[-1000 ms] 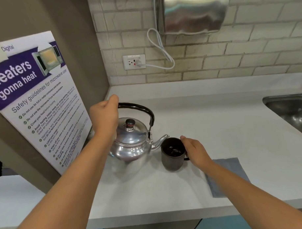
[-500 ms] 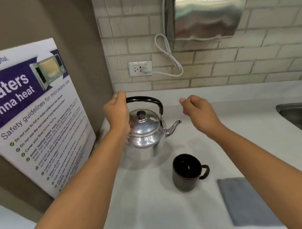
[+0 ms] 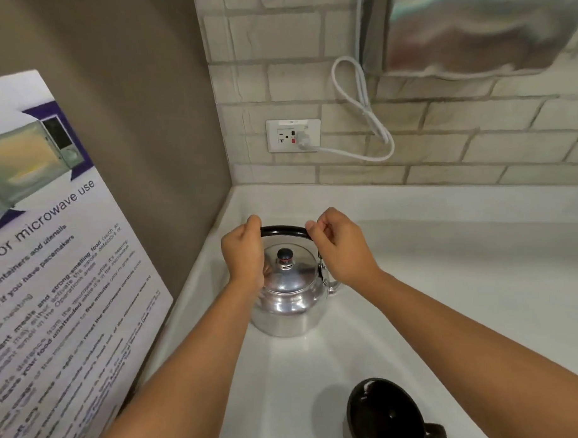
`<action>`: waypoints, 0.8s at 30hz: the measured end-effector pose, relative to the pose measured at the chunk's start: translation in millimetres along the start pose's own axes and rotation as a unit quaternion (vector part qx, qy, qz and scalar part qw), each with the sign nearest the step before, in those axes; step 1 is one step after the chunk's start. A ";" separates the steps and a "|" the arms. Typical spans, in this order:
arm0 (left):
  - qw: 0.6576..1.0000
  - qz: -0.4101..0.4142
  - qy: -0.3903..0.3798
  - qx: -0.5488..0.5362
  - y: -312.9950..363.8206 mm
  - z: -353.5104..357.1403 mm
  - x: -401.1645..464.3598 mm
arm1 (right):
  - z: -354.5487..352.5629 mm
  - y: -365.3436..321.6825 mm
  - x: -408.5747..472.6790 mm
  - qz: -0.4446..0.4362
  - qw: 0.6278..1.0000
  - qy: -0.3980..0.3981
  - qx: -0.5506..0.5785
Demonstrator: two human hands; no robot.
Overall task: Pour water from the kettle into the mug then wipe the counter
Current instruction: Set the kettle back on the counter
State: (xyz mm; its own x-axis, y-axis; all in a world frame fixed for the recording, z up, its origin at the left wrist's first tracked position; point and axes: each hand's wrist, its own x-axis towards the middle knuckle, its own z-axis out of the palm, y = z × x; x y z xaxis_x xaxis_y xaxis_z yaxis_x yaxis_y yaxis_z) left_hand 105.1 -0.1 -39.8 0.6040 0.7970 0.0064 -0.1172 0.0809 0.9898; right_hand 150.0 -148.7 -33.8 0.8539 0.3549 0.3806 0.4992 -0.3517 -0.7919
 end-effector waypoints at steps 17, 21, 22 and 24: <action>0.845 0.245 -0.086 0.468 -20.2 -14.1 48.9 | 39.3 25.7 24.6 0.066 0.992 -0.012 -0.103; 0.754 0.238 -0.140 0.597 -21.8 -11.6 61.3 | 38.9 26.5 31.9 0.079 0.972 -0.058 -0.214; 0.740 0.231 -0.148 0.613 -22.5 -10.8 63.0 | 38.5 26.2 33.9 0.081 0.961 -0.073 -0.254; 0.722 0.215 -0.161 0.637 -23.5 -9.4 65.5 | 37.2 25.1 37.8 0.081 0.931 -0.118 -0.337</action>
State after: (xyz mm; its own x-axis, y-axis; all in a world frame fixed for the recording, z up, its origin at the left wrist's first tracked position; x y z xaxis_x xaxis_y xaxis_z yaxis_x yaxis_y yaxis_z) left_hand 139.9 55.8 -64.0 0.9038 0.3871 0.1824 0.3482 -0.9131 0.2122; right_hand 189.3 -111.9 -57.0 0.9094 0.4026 0.1048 0.4141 -0.8519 -0.3207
